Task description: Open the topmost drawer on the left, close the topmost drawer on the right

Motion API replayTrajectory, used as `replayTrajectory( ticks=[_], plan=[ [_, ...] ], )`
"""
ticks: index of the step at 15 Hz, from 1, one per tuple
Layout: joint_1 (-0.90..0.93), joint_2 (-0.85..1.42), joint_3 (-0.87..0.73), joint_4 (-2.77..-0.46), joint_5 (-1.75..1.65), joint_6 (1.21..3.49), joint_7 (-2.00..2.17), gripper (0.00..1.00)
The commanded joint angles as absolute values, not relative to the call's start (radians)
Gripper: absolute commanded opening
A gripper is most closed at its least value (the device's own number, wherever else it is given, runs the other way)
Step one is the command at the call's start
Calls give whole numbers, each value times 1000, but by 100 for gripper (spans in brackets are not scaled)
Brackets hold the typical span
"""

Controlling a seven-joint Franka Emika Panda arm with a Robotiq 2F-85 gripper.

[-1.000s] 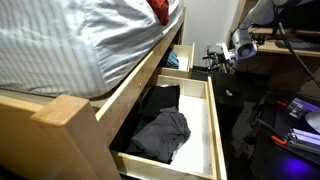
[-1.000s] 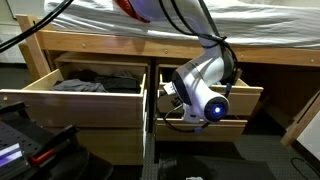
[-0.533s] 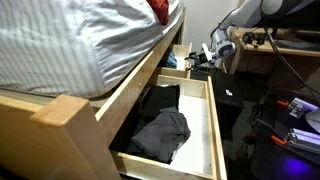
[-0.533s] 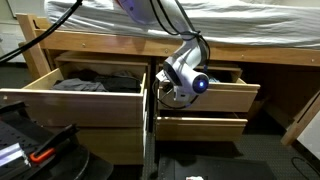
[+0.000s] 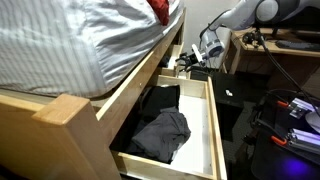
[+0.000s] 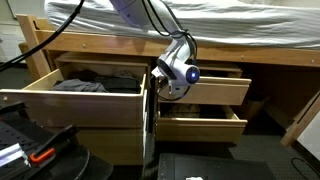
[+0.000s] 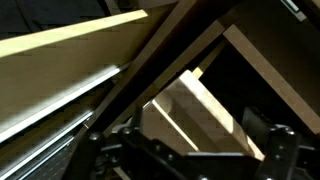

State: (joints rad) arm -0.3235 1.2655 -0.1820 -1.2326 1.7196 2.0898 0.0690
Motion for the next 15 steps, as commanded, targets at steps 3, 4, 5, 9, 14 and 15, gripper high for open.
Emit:
replayTrajectory(
  ticks=[3,4,5,9,14,15],
  plan=[
    [-338,1201,-199,-1332,1769,2199,-41,100],
    [-346,1186,-199,-1362,1795,2204,-91,100],
    [-361,1184,-198,-1373,1818,2192,-135,100],
    [-501,1247,-135,-1356,1911,2011,-262,100],
    [-601,1331,-136,-1322,1926,1740,-242,100],
    [-565,1315,-161,-1332,1917,1790,-232,100]
  ],
)
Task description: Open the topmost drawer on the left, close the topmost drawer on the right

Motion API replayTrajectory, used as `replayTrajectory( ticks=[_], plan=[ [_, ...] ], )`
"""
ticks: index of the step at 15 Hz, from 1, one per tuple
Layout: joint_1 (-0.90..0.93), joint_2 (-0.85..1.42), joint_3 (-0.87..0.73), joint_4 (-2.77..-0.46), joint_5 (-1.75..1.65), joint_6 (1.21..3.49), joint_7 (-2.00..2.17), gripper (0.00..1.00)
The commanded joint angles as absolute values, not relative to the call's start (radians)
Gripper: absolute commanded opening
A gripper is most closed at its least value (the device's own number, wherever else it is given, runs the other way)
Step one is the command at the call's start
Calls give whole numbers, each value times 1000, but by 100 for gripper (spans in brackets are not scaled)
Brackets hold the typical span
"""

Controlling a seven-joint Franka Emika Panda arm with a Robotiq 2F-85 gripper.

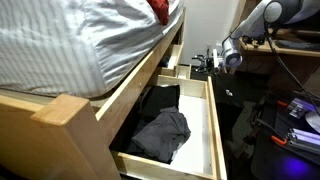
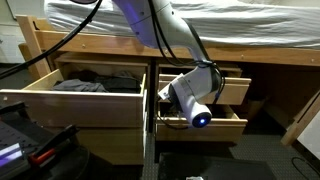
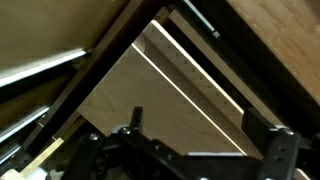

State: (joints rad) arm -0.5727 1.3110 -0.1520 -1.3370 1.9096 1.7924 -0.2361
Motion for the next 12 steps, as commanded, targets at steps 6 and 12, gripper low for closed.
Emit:
replayTrajectory(
  ticks=[6,12],
  plan=[
    [-616,1350,-157,-1307,1903,1694,-213,100],
    [-462,1435,-155,-1175,1778,1822,-91,100]
  ],
)
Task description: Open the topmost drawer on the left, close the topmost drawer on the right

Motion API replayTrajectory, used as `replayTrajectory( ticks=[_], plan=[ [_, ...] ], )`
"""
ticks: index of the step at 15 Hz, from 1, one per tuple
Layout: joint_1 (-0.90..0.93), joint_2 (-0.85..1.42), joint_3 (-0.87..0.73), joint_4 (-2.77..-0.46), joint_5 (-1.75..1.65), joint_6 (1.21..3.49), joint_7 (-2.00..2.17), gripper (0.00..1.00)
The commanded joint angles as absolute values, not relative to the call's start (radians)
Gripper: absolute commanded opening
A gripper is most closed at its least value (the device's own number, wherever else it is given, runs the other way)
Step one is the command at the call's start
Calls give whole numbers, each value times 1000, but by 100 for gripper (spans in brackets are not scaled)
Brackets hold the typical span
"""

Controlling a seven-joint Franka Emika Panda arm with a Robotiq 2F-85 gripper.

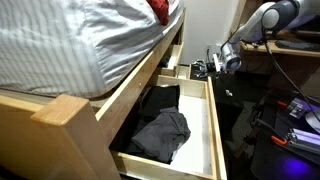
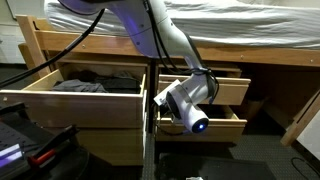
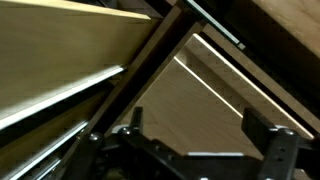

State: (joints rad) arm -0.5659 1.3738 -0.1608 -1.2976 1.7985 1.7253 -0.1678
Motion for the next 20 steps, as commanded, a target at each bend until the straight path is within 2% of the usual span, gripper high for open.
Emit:
replayTrajectory(
  ticks=[1,2,4,10,20],
  plan=[
    [-438,1447,-146,-1151,1800,1874,-86,100],
    [-508,1410,-146,-1237,1791,1785,-138,100],
    [-464,1419,-138,-1216,1788,1814,-129,100],
    [-486,1428,-125,-1198,1939,1930,-256,100],
    [-488,1428,-136,-1195,1952,1903,-239,100]
  ],
)
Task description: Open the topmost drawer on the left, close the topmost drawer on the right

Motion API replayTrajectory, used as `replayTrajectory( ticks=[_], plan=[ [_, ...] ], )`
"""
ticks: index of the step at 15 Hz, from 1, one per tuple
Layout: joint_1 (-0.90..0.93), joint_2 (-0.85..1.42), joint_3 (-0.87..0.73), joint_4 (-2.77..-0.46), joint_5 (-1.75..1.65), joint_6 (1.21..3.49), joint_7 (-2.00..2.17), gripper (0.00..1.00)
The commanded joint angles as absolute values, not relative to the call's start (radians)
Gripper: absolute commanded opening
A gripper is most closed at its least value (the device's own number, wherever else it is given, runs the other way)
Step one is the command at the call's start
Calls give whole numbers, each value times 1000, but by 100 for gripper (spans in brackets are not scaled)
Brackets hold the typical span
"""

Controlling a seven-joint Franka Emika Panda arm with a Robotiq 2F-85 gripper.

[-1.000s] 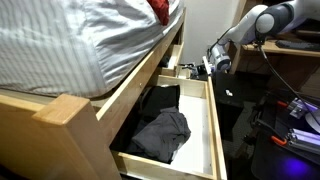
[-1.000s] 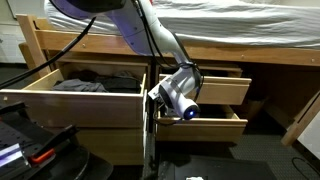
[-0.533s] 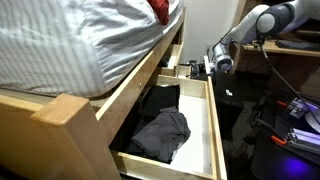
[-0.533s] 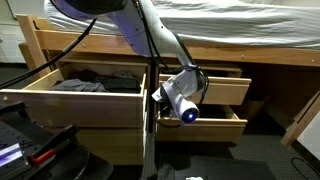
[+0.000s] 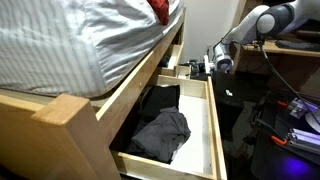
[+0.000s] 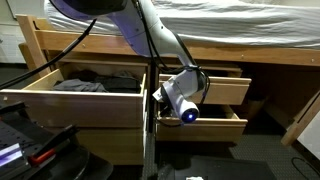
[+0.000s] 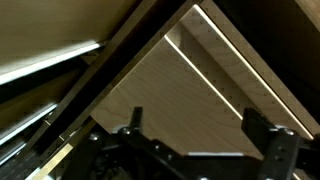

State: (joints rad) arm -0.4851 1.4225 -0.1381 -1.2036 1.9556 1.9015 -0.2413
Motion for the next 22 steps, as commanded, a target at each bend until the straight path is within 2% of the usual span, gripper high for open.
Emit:
replayTrajectory(
  ticks=[1,9,11,15,17,18,22],
  plan=[
    [-496,1423,-127,-1204,1977,1909,-268,100],
    [-488,1427,-136,-1196,2034,1902,-290,100],
    [-464,1458,-138,-1118,2024,1931,-244,100],
    [-382,1529,-165,-905,2014,2126,-112,100],
    [-375,1467,-146,-968,1966,2185,-102,100],
    [-407,1468,-114,-987,1971,2143,-144,100],
    [-391,1468,-110,-964,1945,2183,-122,100]
  ],
)
